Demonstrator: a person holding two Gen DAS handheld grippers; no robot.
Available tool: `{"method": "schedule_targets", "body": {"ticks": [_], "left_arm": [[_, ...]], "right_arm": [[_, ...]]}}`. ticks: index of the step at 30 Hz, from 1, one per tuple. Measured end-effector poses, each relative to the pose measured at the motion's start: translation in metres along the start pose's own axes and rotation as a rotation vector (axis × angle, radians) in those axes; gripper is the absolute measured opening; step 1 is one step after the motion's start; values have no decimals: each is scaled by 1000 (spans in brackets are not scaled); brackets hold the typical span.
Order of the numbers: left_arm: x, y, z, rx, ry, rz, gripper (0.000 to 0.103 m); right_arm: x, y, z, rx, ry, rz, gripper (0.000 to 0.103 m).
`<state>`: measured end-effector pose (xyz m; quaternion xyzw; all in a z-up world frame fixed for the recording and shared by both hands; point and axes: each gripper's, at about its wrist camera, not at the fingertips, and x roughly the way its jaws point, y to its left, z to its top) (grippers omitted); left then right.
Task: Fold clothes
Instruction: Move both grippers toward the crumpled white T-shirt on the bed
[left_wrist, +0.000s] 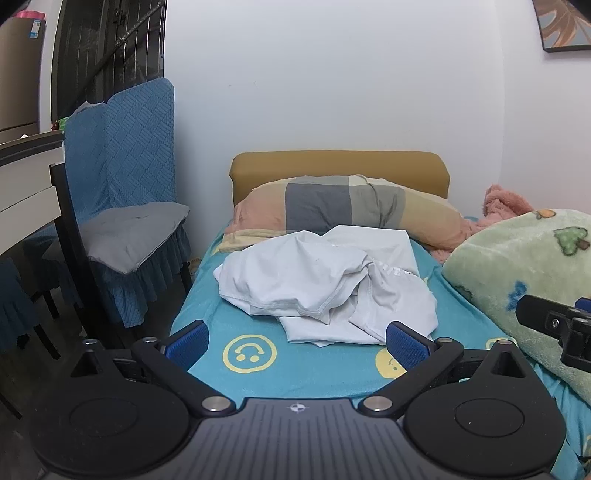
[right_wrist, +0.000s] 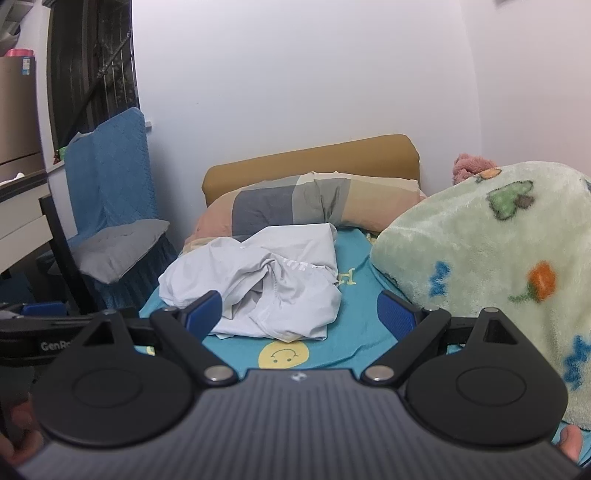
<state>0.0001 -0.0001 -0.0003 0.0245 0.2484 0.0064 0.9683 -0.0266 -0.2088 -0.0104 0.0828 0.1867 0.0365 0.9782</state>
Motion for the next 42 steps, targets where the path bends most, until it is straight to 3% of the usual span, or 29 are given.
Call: {"method": "schedule_targets", "body": {"ticks": [35,39,42], "left_arm": [[-31,2,-4,-29,-48,-25,103],[-33,4,-6,-48,-60,-43,103],[-30,3,-5,-48,-55,-31,103]], "right_arm": [[-16,-12,7,40,-34,-8,92],[-17,-13,14,56,-44,20,92],[-16,-13,27,20,-72,-9,92]]}}
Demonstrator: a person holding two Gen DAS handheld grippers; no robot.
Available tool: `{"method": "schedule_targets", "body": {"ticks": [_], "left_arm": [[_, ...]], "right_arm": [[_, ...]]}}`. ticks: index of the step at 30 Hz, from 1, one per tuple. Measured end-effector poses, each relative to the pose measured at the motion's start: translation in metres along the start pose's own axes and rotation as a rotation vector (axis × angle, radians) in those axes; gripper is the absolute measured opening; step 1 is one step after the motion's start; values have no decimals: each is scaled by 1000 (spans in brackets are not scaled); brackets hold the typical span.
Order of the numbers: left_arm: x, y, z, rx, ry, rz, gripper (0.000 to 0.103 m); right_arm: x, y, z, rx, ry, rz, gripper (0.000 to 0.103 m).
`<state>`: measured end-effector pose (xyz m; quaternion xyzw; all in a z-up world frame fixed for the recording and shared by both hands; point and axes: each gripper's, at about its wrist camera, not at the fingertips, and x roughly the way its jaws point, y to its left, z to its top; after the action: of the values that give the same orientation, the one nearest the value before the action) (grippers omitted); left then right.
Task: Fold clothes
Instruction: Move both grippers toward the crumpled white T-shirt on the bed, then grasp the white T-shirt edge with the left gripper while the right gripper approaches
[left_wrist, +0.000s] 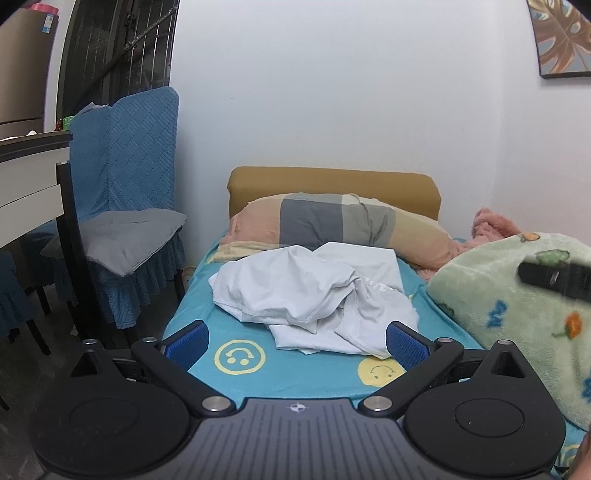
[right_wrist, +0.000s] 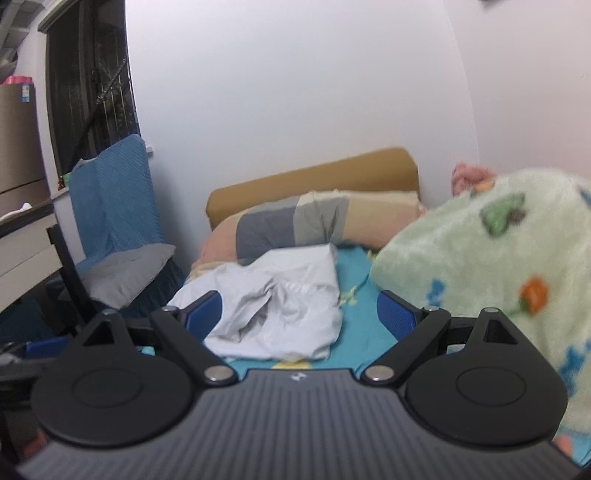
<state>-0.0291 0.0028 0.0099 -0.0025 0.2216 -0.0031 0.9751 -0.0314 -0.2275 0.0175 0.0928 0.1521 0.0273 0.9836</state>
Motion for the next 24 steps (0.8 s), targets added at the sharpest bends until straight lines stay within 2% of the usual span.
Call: {"method": "schedule_targets", "body": {"ticks": [2,5,7,10,13,17,20,24], "left_arm": [[4,-2,1,6,11,19,103],[20,-11,10,43,52,86,103],[34,-20,19,82,70,93,103],[64,-33,30,140,107,114,103],[105,-43,35,191,169,137,101],[167,-41,20,229,289,119,91],[203,-37,-4,265,307,90,86],[244,-33,-28,288,350,66,72]], "right_arm": [[2,-3,10,-21,-25,-26,92],[7,-18,28,-11,-46,-45,92],[13,-31,39,2,-49,-51,92],[24,-48,48,22,-37,-14,92],[36,-55,38,46,-7,7,92],[57,-66,16,106,73,35,92],[73,-68,-2,126,121,34,92],[105,-67,-20,111,166,4,92]]}}
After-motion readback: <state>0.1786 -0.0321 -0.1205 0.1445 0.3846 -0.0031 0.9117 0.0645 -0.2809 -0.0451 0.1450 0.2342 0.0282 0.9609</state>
